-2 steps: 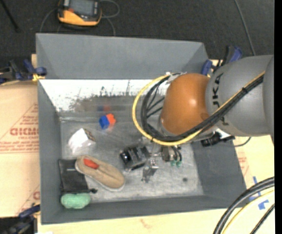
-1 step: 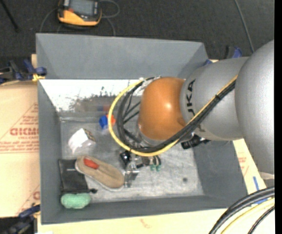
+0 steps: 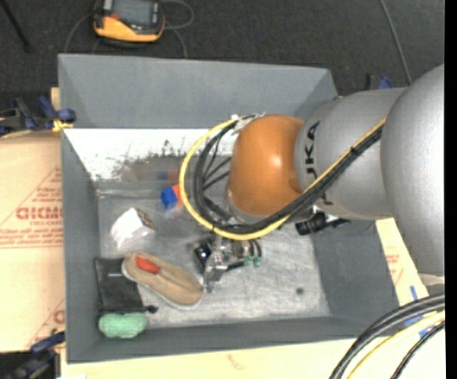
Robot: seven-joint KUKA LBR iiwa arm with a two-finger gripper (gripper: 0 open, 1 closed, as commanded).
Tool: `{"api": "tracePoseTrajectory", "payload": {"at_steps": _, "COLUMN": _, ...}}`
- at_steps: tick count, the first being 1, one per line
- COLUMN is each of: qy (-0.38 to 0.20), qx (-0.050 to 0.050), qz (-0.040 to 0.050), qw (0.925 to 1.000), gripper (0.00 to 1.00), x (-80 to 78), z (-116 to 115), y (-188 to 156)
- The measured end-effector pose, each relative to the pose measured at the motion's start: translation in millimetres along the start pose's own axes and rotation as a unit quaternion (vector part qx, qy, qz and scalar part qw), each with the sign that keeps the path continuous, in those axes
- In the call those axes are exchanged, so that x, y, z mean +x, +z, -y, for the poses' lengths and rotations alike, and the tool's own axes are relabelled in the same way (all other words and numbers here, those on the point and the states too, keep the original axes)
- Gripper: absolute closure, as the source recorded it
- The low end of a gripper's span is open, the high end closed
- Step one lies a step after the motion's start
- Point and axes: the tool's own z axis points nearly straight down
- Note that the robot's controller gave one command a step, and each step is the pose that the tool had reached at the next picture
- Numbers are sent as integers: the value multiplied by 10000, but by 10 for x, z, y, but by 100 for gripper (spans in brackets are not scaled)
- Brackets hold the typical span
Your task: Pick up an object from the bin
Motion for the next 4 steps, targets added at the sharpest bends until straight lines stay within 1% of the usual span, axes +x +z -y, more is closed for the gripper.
{"api": "tracePoseTrajectory", "payload": {"at_steps": 1, "qy": -339, "qx": 21, "qz": 12, "qw": 9994, "gripper": 0, "x": -233, "z": 418, "y": 521}}
{"api": "tracePoseTrajectory", "payload": {"at_steps": 2, "qy": 683, "qx": 8, "qz": 6, "qw": 9977, "gripper": 100, "x": -479, "z": 420, "y": 567}}
{"api": "tracePoseTrajectory", "payload": {"at_steps": 4, "qy": 685, "qx": 7, "qz": 5, "qw": 9976, "gripper": 100, "x": -477, "z": 420, "y": 553}}
